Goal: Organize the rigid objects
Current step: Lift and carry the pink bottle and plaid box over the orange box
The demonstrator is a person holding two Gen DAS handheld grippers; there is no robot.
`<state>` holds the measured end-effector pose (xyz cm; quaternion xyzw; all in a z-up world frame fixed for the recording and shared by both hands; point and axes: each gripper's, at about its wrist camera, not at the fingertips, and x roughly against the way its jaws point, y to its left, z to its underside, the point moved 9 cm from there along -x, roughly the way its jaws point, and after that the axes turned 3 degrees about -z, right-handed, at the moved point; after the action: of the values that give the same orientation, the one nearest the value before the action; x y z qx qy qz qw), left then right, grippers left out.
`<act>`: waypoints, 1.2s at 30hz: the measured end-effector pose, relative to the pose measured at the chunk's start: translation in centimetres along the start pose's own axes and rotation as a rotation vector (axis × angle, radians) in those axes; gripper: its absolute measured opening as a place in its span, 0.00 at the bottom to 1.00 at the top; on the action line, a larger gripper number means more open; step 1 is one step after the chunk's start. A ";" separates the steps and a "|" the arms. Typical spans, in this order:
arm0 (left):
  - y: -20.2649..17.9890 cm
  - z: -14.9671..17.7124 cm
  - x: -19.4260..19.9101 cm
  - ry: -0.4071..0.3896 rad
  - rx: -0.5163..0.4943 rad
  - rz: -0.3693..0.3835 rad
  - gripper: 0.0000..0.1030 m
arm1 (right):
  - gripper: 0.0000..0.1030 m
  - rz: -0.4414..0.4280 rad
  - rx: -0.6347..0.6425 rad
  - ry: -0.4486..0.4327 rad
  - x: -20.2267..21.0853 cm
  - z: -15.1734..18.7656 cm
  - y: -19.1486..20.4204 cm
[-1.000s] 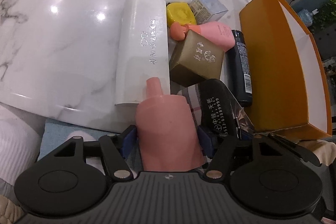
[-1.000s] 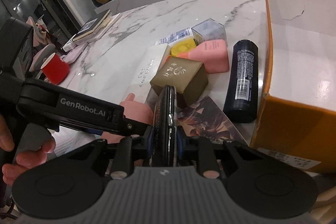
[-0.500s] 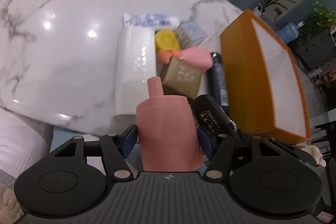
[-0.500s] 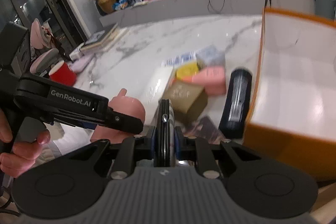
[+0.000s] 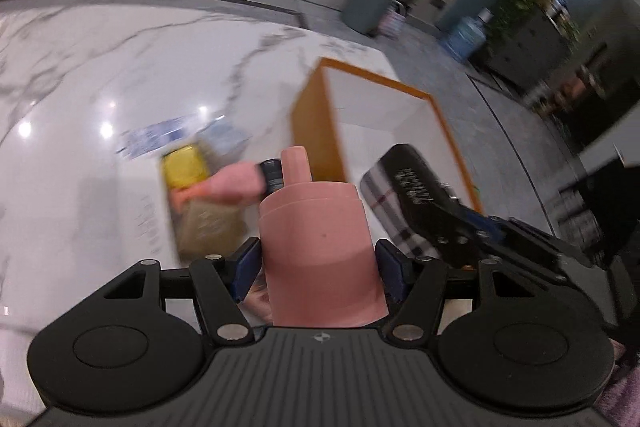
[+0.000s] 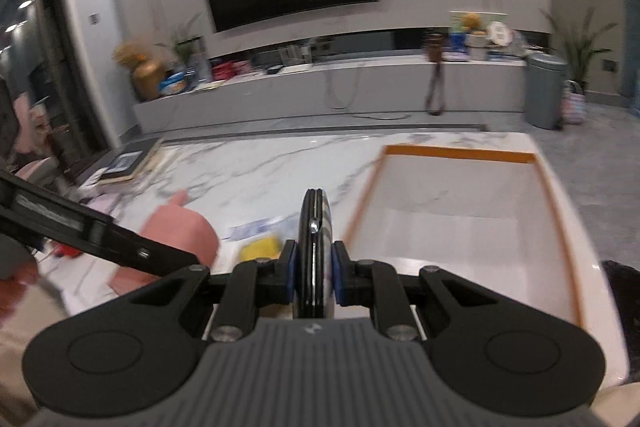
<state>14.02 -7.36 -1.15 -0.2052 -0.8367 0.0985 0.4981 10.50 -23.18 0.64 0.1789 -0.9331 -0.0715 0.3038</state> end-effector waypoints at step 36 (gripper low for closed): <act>-9.1 0.6 -15.6 0.312 -0.566 -0.154 0.71 | 0.16 0.083 -0.372 0.194 -4.5 5.8 -12.1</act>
<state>17.83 -22.39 -10.40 -0.2842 -0.7576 -0.2087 0.5494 13.98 -32.54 -9.46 0.0873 -0.8768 -0.2124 0.4225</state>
